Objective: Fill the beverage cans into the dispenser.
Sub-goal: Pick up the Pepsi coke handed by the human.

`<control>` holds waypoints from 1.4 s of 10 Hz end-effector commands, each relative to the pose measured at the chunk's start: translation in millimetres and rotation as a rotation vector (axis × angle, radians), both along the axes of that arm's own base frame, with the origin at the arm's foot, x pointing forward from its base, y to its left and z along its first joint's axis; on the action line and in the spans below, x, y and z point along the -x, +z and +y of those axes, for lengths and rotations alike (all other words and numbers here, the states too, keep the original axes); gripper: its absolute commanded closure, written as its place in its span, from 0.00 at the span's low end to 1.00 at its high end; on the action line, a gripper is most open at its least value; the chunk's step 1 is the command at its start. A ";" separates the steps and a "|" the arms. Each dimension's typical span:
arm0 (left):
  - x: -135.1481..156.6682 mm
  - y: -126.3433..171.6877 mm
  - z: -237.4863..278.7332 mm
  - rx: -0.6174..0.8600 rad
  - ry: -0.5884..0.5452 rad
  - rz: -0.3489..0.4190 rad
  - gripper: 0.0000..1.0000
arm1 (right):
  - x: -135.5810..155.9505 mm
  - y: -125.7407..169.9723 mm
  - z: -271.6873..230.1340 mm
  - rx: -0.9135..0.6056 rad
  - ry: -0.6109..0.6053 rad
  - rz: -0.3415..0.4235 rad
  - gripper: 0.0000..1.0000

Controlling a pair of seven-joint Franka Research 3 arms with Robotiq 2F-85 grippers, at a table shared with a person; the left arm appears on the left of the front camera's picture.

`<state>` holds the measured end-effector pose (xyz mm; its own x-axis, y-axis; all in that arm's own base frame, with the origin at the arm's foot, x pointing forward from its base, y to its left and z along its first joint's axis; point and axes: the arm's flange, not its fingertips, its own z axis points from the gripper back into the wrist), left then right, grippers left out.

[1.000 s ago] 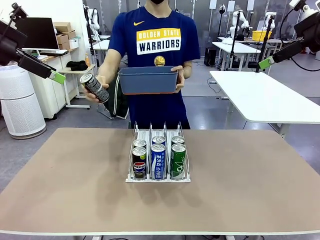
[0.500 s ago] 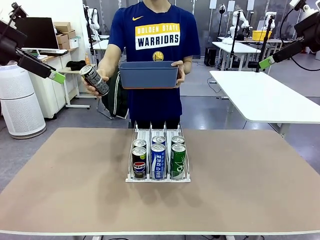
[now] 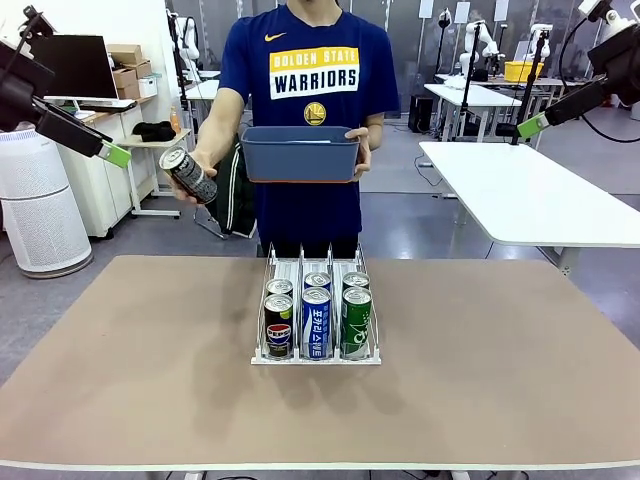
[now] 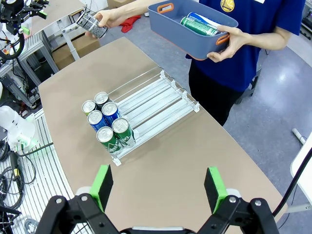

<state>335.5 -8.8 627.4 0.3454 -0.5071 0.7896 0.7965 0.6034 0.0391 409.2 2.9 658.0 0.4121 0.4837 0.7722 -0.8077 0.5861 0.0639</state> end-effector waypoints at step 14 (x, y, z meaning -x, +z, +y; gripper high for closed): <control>-96.4 -14.5 -54.7 -0.141 0.142 0.047 0.00 | -3.0 -2.3 -0.4 -0.016 0.029 -0.006 0.00</control>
<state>431.3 -56.7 620.3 0.4691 -0.5656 0.6783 0.7073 0.7005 0.0950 409.6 3.1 657.7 0.4128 0.4843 0.7714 -0.8076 0.5863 0.0641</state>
